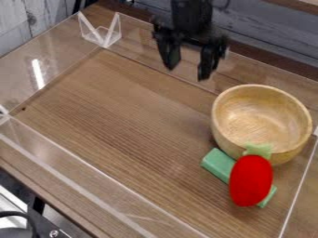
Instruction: Move the red object to the right side of the table
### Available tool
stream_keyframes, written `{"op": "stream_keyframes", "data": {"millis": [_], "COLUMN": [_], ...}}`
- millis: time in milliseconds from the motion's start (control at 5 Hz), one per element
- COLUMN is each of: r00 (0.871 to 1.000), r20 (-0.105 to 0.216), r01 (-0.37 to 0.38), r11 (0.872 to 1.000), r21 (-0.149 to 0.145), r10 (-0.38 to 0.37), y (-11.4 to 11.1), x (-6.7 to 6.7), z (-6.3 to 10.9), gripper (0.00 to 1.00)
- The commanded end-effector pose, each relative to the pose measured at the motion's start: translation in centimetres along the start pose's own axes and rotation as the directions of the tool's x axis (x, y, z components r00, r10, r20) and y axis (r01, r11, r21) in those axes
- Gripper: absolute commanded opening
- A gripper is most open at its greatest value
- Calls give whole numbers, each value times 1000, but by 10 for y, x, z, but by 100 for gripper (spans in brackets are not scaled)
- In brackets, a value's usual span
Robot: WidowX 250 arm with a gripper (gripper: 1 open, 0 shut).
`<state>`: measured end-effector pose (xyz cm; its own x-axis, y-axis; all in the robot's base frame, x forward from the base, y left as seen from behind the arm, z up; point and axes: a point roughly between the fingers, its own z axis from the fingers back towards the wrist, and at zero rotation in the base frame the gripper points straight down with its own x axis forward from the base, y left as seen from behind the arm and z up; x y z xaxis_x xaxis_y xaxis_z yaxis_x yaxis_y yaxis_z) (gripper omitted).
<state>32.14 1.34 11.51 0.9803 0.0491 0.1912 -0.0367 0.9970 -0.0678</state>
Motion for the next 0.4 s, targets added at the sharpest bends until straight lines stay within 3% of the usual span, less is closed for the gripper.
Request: {"op": "stream_keyframes", "data": {"millis": [0,200], "r00": [995,991], "r20": [82,95], "r01": [-57,-102], "r11": [998,993], "r21": [42,63], "r10": [53,95], "y": [15,16], "x": [26,26], "z": [4,-5], "gripper": [100,100]}}
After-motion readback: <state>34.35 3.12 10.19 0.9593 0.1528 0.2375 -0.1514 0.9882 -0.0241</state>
